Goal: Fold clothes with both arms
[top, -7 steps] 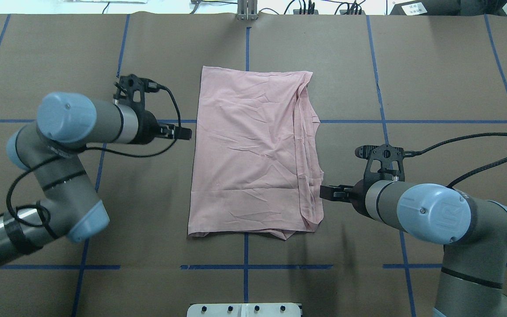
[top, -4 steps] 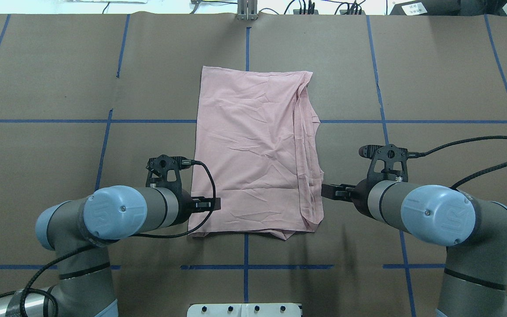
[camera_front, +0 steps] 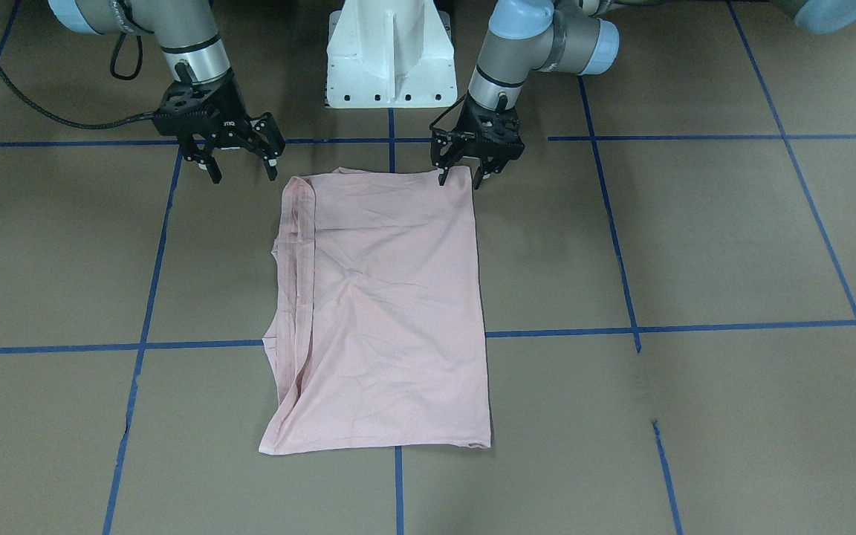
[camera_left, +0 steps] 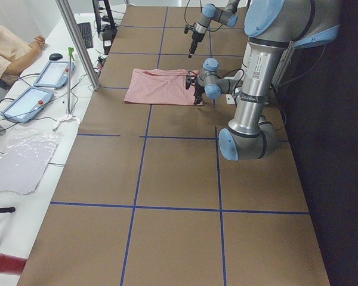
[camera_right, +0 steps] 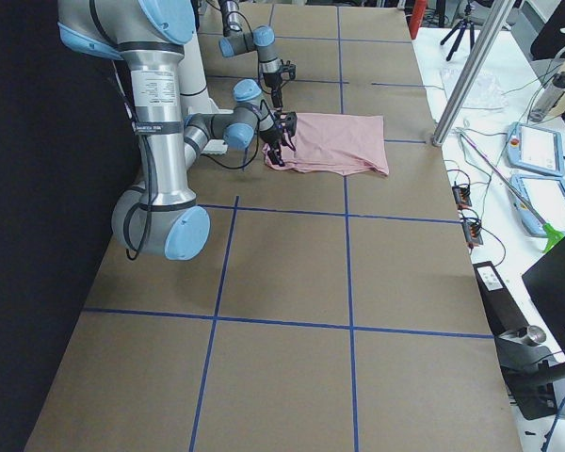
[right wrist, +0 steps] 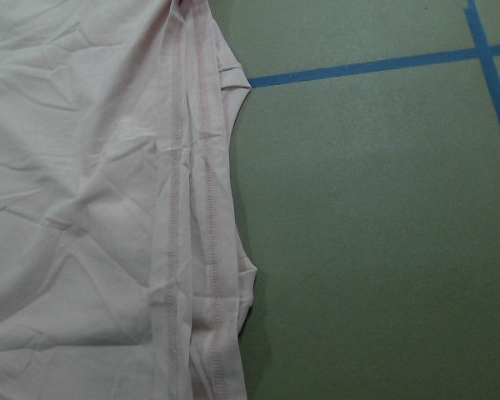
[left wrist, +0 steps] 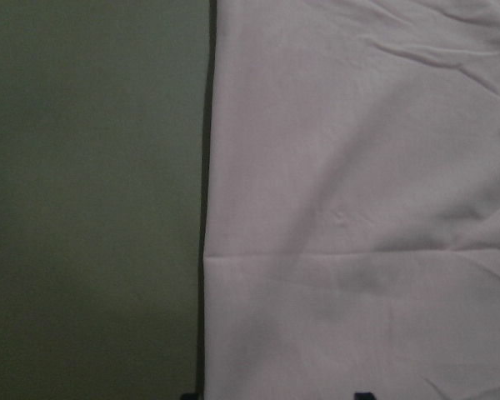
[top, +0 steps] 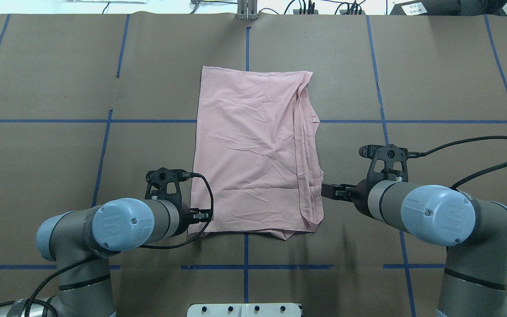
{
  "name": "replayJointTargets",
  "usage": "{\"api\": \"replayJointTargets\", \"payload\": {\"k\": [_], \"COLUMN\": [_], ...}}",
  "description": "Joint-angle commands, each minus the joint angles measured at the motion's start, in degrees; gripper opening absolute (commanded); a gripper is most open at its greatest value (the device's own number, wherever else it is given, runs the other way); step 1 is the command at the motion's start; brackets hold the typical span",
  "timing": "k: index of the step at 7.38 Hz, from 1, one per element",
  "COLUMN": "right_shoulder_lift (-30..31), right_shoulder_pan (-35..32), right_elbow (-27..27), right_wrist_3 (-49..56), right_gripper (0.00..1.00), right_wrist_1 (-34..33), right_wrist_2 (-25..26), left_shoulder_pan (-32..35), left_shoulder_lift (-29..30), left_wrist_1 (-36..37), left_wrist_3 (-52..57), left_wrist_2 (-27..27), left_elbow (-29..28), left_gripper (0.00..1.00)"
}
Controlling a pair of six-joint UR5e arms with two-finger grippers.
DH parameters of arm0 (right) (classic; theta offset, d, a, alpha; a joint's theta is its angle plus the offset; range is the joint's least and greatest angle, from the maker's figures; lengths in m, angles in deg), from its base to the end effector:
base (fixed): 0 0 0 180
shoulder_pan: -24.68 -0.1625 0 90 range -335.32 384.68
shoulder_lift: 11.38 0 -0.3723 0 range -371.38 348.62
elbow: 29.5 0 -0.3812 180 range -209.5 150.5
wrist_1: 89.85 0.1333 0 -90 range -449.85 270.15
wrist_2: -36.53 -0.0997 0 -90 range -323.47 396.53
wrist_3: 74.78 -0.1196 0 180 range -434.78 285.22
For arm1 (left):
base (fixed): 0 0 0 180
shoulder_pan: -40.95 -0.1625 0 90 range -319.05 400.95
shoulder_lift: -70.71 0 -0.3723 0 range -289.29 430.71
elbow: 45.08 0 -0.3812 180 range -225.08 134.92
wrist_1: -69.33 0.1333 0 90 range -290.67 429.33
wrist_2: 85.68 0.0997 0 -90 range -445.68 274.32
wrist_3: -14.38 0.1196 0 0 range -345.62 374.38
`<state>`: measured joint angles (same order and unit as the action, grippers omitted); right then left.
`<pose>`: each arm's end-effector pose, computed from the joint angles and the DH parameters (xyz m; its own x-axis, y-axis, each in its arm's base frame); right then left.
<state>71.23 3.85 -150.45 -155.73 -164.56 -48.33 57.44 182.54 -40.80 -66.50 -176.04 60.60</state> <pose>-0.4179 -0.3131 0.2856 0.6137 0.0659 0.7868 -0.3292 0.9271 0.1791 0.5331 -0.2960 0.2558 0.5509 0.0022 -0.8346 0.1939 0.9723 0.1306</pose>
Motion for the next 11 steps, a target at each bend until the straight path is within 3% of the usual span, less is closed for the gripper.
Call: {"api": "replayJointTargets", "payload": {"k": [1,5,7,8,9,11], "right_shoulder_lift": [0.0,0.1,0.0,0.0,0.1,0.1], "right_shoulder_pan": [0.0,0.0,0.0,0.0,0.0,0.0], "right_elbow": [0.0,0.2,0.1,0.2,0.2,0.3], "right_wrist_3": [0.1,0.1,0.1,0.0,0.1,0.1], "right_gripper": [1.00,1.00,1.00,1.00,1.00,1.00], "right_wrist_1": [0.0,0.0,0.0,0.0,0.0,0.0], "right_wrist_2": [0.0,0.0,0.0,0.0,0.0,0.0], "left_shoulder_pan": [-1.5,-3.3,-3.3,-3.0,-3.0,-3.0], "left_shoulder_lift": [-0.4,-0.4,-0.7,-1.7,-3.4,-3.8], "left_wrist_1": [0.1,0.1,0.1,0.3,0.3,0.3], "left_wrist_3": [0.1,-0.3,-0.3,-0.4,-0.6,-4.9], "left_wrist_2": [-0.3,-0.3,-0.4,-0.5,-0.5,-0.5], "left_elbow": [0.0,0.1,0.4,2.3,4.6,4.7], "left_gripper": [0.68,0.49,0.51,0.66,0.68,0.60]}}
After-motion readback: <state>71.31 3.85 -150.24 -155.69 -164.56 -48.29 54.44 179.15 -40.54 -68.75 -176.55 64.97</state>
